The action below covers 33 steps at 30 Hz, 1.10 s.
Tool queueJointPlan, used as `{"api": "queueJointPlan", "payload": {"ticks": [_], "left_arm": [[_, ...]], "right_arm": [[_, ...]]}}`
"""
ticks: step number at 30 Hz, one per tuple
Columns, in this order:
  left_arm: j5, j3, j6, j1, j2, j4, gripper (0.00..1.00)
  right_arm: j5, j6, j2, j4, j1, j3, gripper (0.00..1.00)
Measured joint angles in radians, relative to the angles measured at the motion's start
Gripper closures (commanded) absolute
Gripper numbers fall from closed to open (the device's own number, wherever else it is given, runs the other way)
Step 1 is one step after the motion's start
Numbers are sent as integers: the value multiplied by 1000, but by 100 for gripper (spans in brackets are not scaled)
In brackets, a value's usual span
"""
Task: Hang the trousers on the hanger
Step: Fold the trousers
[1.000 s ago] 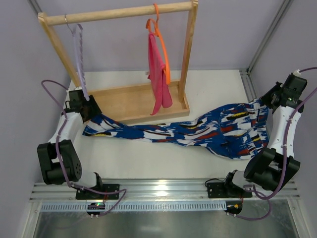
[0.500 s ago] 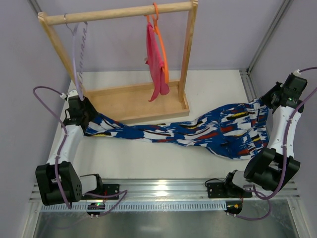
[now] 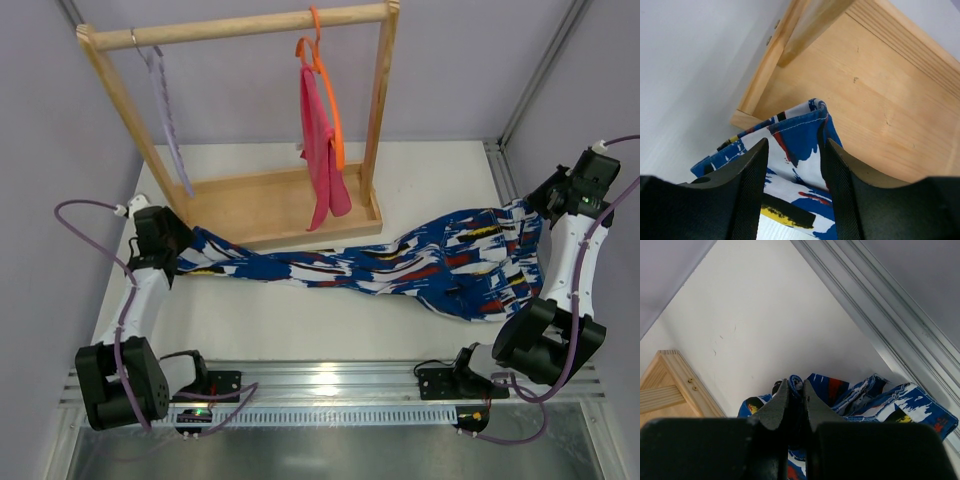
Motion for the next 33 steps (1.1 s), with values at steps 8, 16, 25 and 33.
{"api": "queueJointPlan", "payload": {"ticks": [8,16,25,33], "left_arm": [[-172,8,-326,-109,-74,-243,54],[-347,290,-647,-235,67,-586,63],[-450,553,-835,-343,423,-848,55],[-518,626,-935,-343,470,-952,46]], "right_arm": [[0,0,0,0,0,0,96],[1,1,-9,1,0,-6,96],[5,0,-11,0,0,-9,96],[5,0,-11,0,0,-9,96]]}}
